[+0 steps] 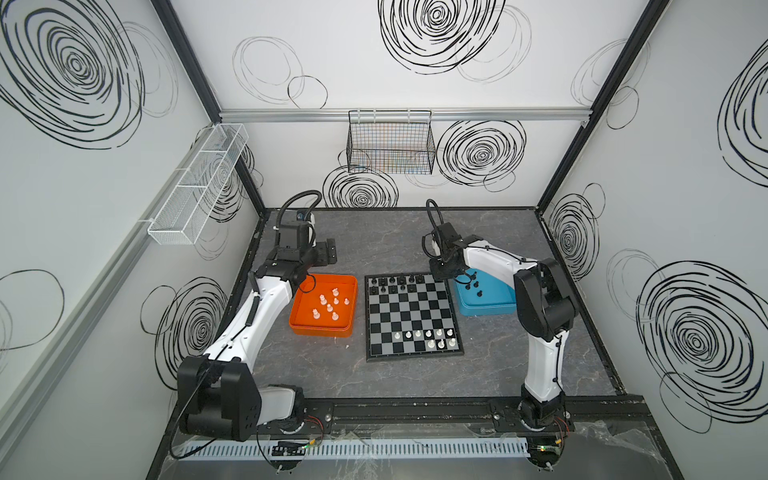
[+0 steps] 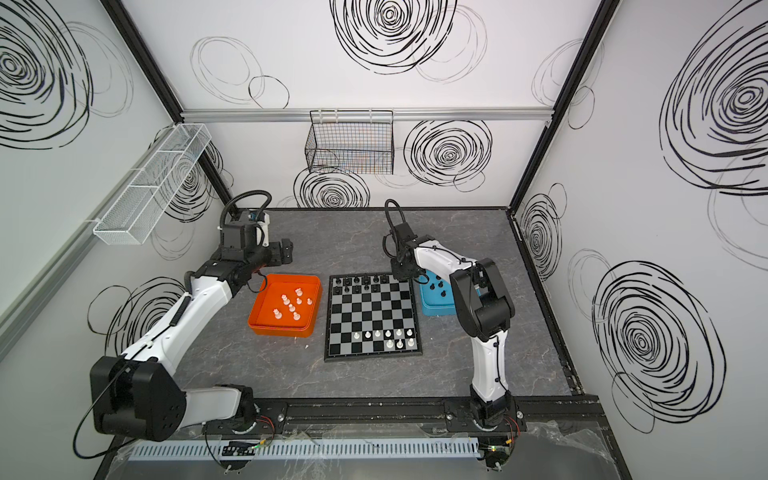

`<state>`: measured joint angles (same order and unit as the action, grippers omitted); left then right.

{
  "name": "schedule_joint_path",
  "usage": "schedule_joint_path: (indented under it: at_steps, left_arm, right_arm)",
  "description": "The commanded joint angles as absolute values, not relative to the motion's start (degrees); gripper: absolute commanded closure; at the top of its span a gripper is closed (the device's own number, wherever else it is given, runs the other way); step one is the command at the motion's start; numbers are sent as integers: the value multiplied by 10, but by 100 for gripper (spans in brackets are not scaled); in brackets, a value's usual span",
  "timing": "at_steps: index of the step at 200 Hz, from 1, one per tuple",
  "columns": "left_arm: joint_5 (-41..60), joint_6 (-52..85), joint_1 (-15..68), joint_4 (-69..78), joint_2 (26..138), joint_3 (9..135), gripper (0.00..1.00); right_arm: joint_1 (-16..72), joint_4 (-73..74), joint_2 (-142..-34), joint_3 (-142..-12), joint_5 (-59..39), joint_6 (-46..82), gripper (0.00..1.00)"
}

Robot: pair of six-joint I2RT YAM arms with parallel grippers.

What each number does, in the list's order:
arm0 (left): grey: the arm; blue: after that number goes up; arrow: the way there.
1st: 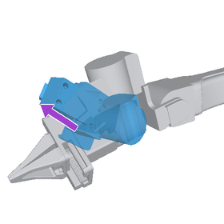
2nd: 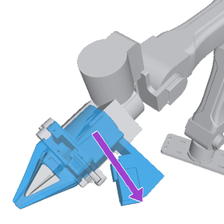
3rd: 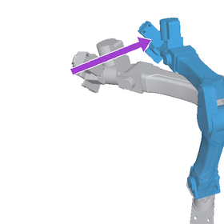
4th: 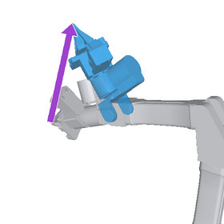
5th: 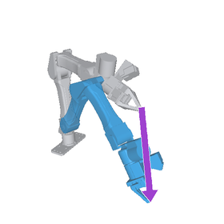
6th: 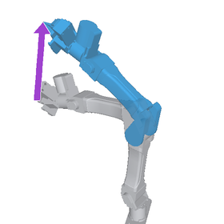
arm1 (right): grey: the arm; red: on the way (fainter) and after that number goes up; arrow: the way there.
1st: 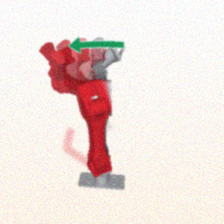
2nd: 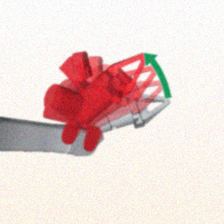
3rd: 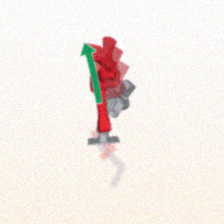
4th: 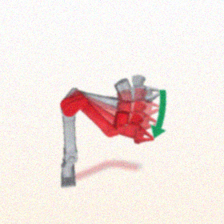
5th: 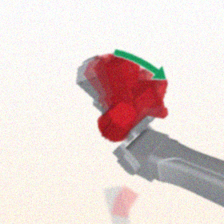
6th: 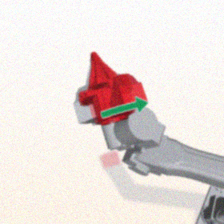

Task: Set up the chess pieces on the board
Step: 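Lower the rook onto the corner square and open right gripper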

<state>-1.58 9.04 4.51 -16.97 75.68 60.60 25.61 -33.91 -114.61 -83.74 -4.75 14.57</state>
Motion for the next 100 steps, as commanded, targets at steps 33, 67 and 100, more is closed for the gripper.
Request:
schedule_joint_path:
  at_steps: [33,67,100]
  left_arm:
    - [-21,95,50,-156,757,600,4]
    - [-23,97,50,-158,757,600,4]
    - [-49,127,47,-184,760,611,4]
  right_arm:
    - [257,-339,-1141,-850,-43,143,71]
    - [256,-350,-1126,-862,-37,143,64]
    - [249,-365,-1100,-883,-46,142,51]
